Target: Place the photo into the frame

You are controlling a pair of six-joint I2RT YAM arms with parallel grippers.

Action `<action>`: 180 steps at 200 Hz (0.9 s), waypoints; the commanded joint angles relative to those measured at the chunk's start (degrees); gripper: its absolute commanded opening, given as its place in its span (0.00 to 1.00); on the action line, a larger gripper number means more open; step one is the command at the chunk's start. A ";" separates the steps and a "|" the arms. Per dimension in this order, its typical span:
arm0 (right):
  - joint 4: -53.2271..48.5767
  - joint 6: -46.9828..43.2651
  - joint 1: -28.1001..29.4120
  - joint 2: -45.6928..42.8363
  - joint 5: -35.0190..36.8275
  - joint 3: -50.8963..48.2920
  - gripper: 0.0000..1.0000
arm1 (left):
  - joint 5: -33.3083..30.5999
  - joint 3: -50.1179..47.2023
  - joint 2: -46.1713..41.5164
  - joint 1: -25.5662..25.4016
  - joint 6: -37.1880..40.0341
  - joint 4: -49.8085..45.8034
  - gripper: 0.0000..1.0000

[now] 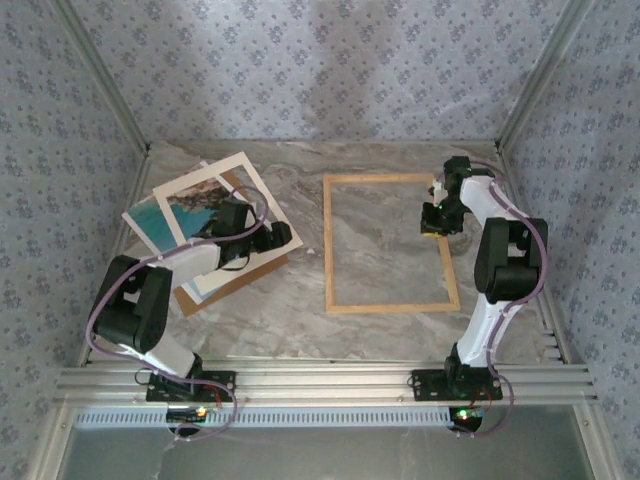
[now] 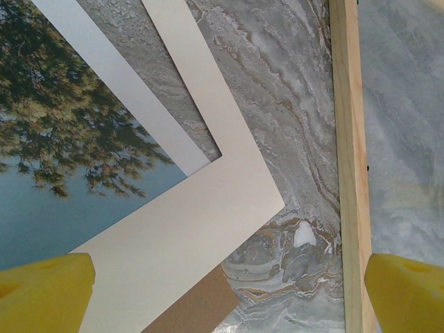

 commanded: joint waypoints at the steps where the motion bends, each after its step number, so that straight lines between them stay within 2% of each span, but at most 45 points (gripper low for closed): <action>1: 0.76 0.82 -0.86 0.62 -2.16 -0.38 0.25 | -0.04 1.78 0.40 -0.39 0.77 0.13 1.00; 50: 4.62 2.77 -3.18 1.49 -6.05 -1.72 0.55 | -0.04 1.71 0.14 -0.45 0.87 -0.14 1.00; 80: 6.16 3.67 -4.67 2.99 -6.49 -1.98 0.68 | -0.13 1.71 0.15 -0.52 0.87 -0.13 1.00; 124: 7.99 4.67 -6.17 2.84 -5.80 -2.96 0.72 | -0.21 1.71 0.22 -0.52 0.95 -0.20 1.00; 149: 10.04 5.59 -6.30 -0.49 -1.18 -4.01 0.72 | -1.12 1.66 -0.10 -0.51 1.34 -0.70 1.00; 180: 15.25 5.83 -2.17 -7.58 3.26 -7.37 0.75 | -5.84 1.22 -2.43 -0.28 3.07 -2.57 1.00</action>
